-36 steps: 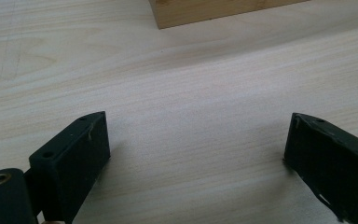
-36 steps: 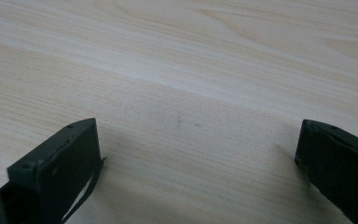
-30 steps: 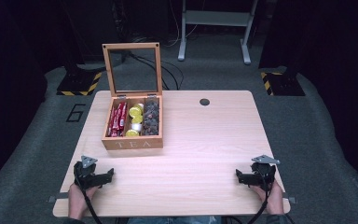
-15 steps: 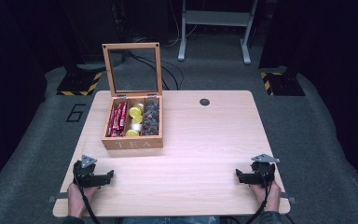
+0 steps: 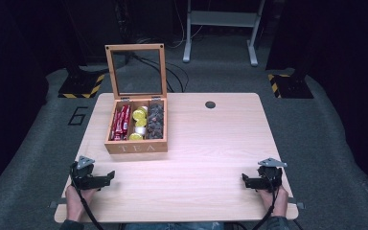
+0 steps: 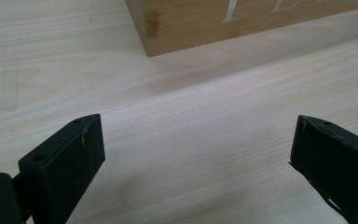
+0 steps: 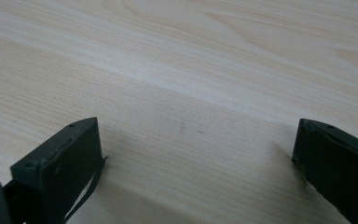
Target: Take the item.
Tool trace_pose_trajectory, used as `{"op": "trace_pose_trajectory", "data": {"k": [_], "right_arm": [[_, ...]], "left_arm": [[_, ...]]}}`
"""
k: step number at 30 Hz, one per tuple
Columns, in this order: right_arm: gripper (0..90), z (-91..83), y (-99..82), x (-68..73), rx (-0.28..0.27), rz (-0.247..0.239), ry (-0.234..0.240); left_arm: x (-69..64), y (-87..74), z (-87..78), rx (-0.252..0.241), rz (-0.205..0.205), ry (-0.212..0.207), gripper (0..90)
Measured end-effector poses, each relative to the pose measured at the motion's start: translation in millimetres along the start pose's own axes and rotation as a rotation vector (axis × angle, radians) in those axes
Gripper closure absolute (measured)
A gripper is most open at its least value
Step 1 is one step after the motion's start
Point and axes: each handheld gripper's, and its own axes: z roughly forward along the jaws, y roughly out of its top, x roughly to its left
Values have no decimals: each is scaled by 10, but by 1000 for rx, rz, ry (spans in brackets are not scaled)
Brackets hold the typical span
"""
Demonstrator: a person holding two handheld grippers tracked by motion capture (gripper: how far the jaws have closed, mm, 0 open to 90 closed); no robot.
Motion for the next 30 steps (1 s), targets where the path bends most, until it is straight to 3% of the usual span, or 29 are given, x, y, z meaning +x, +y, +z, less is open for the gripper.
{"op": "trace_pose_trajectory", "data": {"k": [30], "right_arm": [[16, -1, -5, -2, -9, -6, 1]], "left_arm": [[-2, 627, -75, -25, 45, -42, 27]]}}
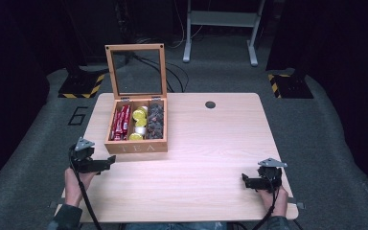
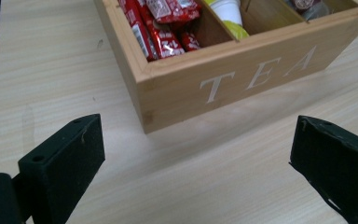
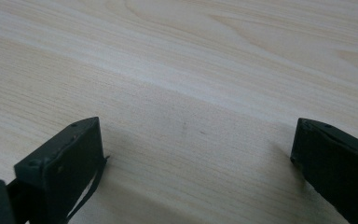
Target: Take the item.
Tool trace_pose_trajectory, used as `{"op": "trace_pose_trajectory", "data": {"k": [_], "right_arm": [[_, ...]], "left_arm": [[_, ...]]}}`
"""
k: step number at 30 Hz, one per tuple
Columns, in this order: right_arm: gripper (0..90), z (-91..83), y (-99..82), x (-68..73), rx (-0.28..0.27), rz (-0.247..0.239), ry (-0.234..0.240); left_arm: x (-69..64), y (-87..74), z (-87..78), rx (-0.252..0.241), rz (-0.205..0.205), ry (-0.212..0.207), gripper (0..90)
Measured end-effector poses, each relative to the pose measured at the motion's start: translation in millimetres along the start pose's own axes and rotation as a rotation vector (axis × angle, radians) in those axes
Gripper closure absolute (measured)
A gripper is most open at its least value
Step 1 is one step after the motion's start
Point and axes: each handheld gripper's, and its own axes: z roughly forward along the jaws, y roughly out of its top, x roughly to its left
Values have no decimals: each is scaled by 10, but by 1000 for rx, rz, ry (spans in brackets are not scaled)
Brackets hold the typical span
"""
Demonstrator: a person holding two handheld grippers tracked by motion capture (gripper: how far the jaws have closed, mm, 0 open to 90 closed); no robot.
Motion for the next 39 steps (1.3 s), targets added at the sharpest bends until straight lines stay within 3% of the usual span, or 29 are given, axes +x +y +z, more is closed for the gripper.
{"op": "trace_pose_trajectory", "data": {"k": [14, 22, 39], "right_arm": [[17, 1, 1, 0, 1, -2, 1], [20, 1, 1, 0, 0, -3, 2], [22, 1, 2, 3, 1, -2, 5]], "left_arm": [[67, 335, 71, -29, -18, -31, 36], [76, 500, 145, -17, 8, -36, 35], [45, 775, 393, 1, 24, -45, 6]]}}
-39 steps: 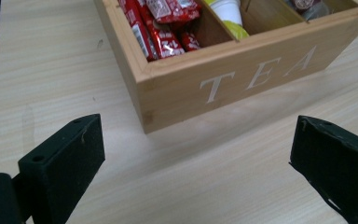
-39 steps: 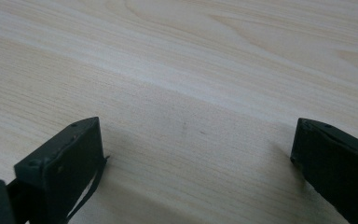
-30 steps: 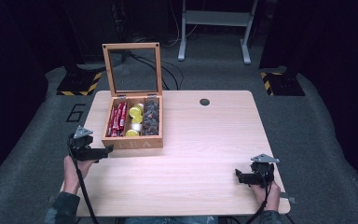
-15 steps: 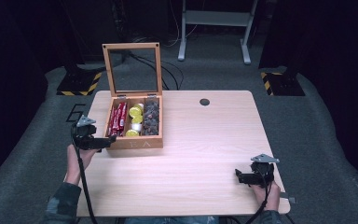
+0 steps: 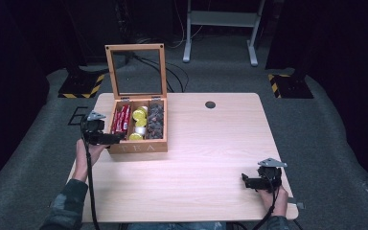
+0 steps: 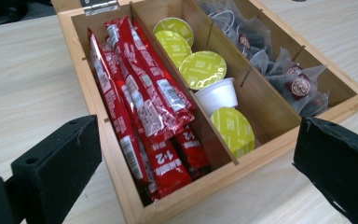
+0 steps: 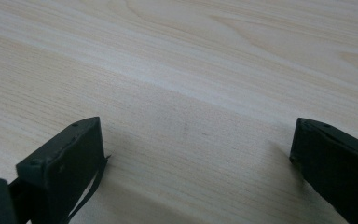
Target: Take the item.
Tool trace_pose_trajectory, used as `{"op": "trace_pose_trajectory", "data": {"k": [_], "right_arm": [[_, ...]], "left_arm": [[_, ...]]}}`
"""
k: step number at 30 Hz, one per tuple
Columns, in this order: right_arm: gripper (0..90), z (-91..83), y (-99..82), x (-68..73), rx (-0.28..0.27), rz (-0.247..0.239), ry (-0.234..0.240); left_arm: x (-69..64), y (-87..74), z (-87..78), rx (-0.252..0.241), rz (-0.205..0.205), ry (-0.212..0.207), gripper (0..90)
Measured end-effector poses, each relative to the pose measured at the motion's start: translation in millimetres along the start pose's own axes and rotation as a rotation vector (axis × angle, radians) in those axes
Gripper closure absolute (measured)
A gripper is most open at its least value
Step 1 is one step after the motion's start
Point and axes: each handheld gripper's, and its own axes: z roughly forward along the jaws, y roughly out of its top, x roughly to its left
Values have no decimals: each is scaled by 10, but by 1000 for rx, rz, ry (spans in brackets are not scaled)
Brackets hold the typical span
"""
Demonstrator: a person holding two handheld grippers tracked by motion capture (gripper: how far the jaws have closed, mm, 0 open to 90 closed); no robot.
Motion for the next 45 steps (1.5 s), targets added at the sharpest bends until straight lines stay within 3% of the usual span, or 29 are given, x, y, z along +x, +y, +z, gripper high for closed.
{"op": "trace_pose_trajectory", "data": {"k": [6, 12, 14, 16, 20, 36, 39, 45], "right_arm": [[23, 0, 0, 0, 0, -1, 1], [24, 0, 0, -1, -1, -1, 1], [24, 0, 0, -2, -1, -3, 1], [24, -1, -1, 1, -1, 0, 1], [24, -1, -1, 0, -1, 0, 1], [25, 0, -1, -1, -2, -1, 1], [25, 0, -1, -1, -2, 0, 1], [25, 0, -1, -1, -2, 0, 1]], "left_arm": [[11, 59, 106, 0, -1, 9, 2], [44, 67, 253, 34, 18, 31, 25], [63, 71, 293, 31, 23, 36, 65], [90, 88, 323, 14, -11, 28, 108], [142, 149, 359, 7, -19, 44, 169], [184, 214, 576, 82, -29, 134, 510], [198, 201, 617, 111, -19, 134, 563], [208, 175, 639, 110, -60, 126, 660]]}}
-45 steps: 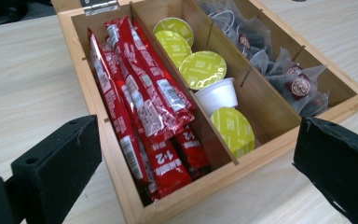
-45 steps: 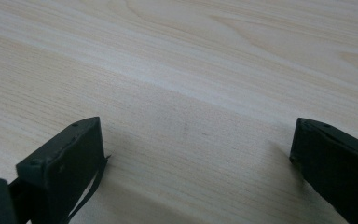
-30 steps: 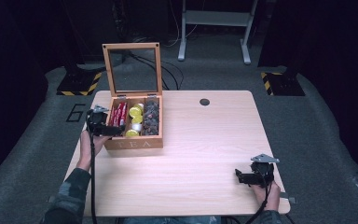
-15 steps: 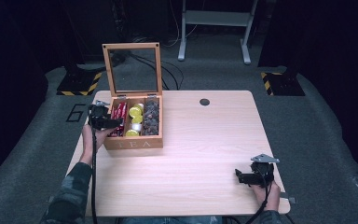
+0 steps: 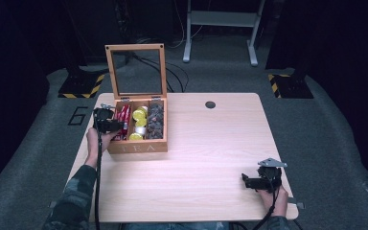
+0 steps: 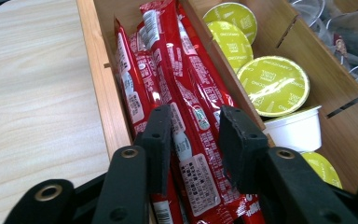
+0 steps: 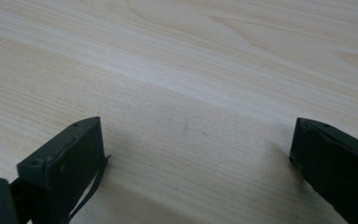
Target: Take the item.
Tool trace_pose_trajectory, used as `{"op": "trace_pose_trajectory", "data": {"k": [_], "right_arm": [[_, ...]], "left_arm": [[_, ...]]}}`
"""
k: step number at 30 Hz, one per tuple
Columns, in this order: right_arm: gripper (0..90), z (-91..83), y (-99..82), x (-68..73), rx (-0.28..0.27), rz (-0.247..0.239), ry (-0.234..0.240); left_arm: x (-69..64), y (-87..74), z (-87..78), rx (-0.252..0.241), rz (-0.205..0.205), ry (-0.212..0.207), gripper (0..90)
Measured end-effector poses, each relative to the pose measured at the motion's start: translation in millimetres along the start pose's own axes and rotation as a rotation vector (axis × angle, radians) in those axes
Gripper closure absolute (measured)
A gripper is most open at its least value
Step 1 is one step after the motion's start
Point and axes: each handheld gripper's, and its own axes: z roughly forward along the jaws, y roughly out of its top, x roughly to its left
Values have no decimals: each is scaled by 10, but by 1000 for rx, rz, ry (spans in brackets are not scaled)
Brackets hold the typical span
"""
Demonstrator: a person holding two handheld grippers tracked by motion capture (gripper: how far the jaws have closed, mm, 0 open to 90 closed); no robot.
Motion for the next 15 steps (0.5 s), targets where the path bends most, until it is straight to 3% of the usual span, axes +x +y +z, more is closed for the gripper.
{"op": "trace_pose_trajectory", "data": {"k": [10, 15], "right_arm": [[28, 0, -1, -3, -3, -1, -2], [28, -1, 0, -3, -3, -1, -2]], "left_arm": [[-26, -15, 13, 31, -25, 29, 758], [-40, -14, 10, 23, -38, 44, 800]]}}
